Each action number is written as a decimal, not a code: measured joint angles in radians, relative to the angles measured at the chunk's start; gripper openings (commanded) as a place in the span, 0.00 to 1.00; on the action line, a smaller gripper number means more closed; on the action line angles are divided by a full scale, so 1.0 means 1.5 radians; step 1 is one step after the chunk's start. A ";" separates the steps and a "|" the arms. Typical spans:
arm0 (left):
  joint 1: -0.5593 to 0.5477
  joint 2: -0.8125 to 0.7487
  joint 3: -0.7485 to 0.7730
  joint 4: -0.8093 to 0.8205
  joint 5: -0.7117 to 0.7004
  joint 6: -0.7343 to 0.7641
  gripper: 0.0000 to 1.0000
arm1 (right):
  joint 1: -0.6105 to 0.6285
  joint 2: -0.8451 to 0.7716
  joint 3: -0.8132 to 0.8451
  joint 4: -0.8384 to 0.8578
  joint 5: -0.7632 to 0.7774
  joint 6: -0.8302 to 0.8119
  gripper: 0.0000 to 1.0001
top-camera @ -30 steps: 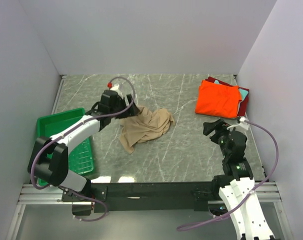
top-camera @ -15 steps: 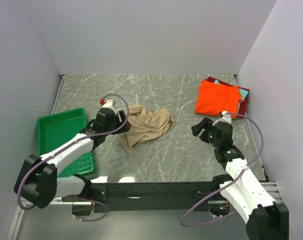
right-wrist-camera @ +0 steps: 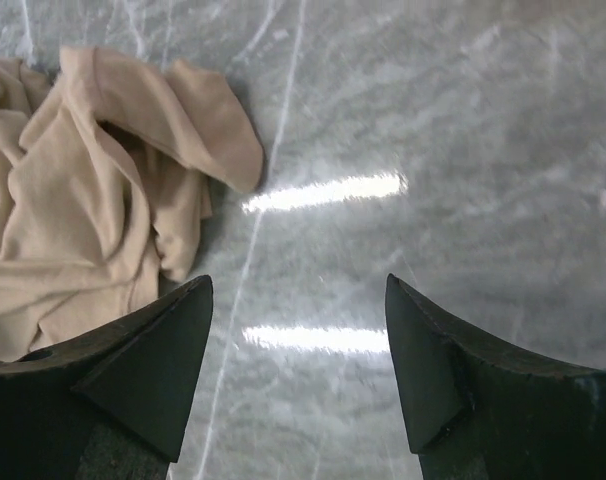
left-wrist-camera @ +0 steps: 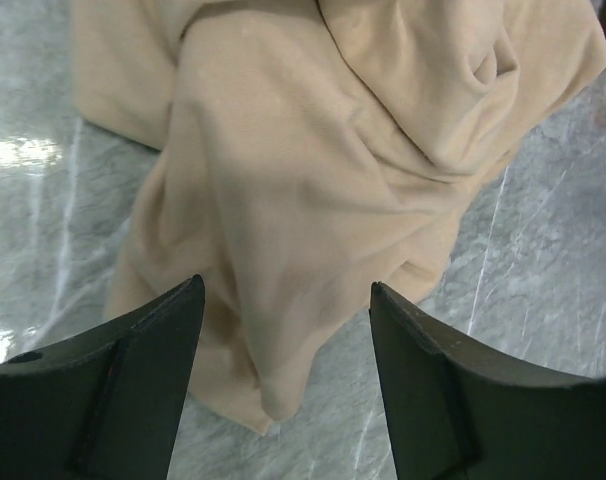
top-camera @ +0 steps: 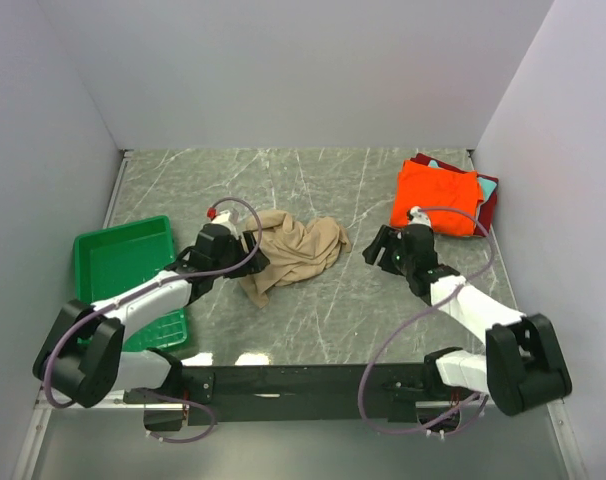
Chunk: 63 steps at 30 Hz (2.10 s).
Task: Fold and stack the t-shirts
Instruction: Flatten the tshirt out
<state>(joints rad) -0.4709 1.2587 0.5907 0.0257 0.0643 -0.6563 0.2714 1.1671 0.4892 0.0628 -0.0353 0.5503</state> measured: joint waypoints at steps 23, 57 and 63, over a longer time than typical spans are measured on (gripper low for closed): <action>-0.009 0.102 0.000 0.031 0.011 -0.004 0.51 | 0.052 0.314 0.202 0.054 -0.035 -0.028 0.70; -0.010 -0.104 0.167 -0.168 -0.114 0.052 0.00 | 0.058 -0.157 0.226 -0.147 0.088 -0.092 0.00; -0.011 -0.099 0.187 -0.186 -0.114 0.064 0.22 | 0.059 -0.304 0.209 -0.213 0.134 -0.096 0.00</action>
<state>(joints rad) -0.4873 1.1103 0.8719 -0.2527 -0.1066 -0.5602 0.3603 0.7116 0.8021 -0.2573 0.1654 0.4065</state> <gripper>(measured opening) 0.040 0.013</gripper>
